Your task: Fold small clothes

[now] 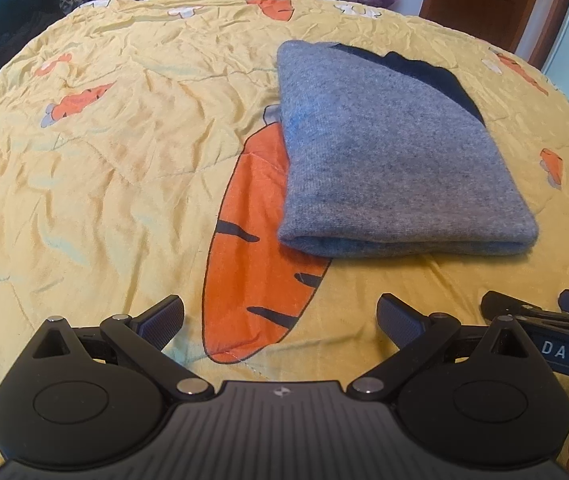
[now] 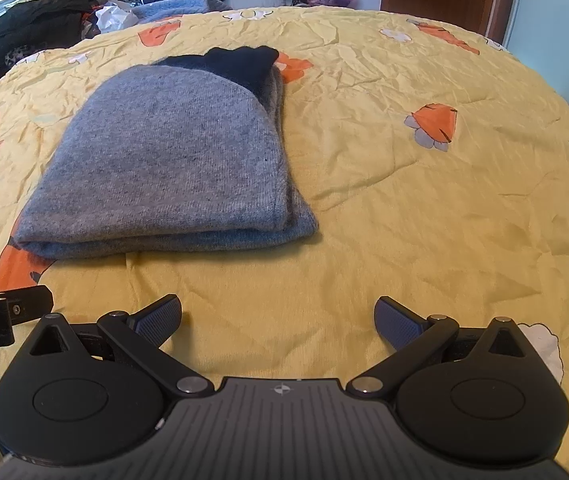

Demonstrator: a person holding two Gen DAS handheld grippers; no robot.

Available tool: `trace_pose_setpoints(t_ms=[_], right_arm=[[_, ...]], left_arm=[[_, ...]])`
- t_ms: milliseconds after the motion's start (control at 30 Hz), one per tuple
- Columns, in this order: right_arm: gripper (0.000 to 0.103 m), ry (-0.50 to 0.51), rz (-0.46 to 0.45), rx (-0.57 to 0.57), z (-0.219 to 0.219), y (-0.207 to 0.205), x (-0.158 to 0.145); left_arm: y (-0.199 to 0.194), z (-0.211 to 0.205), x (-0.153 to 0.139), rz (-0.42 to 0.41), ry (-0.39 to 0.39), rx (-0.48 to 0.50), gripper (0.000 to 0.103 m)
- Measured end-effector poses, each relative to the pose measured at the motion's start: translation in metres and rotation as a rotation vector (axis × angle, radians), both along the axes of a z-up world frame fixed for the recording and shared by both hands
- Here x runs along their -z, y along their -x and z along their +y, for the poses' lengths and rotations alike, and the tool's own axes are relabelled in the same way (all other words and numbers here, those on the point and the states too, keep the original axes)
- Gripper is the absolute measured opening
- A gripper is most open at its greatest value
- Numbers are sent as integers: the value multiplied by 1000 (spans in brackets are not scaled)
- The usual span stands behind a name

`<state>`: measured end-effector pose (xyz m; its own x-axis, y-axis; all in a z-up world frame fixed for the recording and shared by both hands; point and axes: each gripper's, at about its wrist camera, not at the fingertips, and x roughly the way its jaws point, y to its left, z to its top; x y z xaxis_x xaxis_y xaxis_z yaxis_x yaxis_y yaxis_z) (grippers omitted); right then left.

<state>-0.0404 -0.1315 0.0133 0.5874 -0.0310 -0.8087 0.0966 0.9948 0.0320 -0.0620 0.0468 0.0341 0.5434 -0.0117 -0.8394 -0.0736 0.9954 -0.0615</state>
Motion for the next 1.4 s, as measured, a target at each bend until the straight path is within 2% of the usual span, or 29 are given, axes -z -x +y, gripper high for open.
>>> trace_pose_setpoints(t_ms=[200,1400], right_arm=[[103,-10,-8,-1,-2,2,-5],[103,-25,5,6,-3,3,-3]], left_arm=[[3,-3,-12,-29,-2,8,103],[2,-2,-12,-27,-4,10,103]])
